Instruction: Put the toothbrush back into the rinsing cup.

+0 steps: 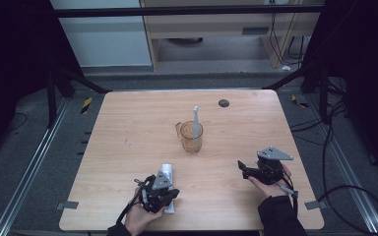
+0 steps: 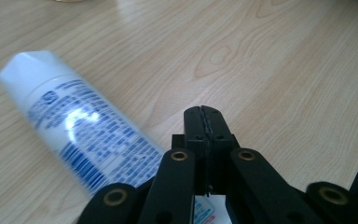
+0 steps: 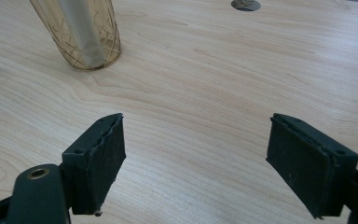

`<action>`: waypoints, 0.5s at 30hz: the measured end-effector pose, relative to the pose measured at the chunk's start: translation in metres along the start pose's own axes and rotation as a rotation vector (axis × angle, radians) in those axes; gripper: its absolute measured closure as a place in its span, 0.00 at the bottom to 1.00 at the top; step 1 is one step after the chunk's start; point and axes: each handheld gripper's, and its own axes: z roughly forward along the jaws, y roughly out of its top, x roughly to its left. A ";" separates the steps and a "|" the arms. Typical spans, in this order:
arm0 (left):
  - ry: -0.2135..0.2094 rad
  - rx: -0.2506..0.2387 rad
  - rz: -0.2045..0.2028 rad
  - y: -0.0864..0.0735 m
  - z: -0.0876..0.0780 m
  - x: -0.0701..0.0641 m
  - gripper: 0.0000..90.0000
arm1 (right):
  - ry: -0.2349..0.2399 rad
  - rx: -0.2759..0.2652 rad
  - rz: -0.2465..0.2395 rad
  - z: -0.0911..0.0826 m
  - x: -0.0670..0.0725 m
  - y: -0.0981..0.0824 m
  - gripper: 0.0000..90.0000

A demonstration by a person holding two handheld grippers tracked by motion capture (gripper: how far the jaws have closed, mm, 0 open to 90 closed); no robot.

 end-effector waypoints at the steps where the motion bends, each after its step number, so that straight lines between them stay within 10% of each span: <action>1: 0.000 0.000 0.000 0.000 0.000 0.000 1.00 | 0.000 0.000 0.000 0.000 0.000 0.000 0.21; 15: 0.003 -0.001 -0.004 -0.003 -0.006 0.003 1.00 | 0.002 0.003 0.001 0.000 0.001 0.000 0.21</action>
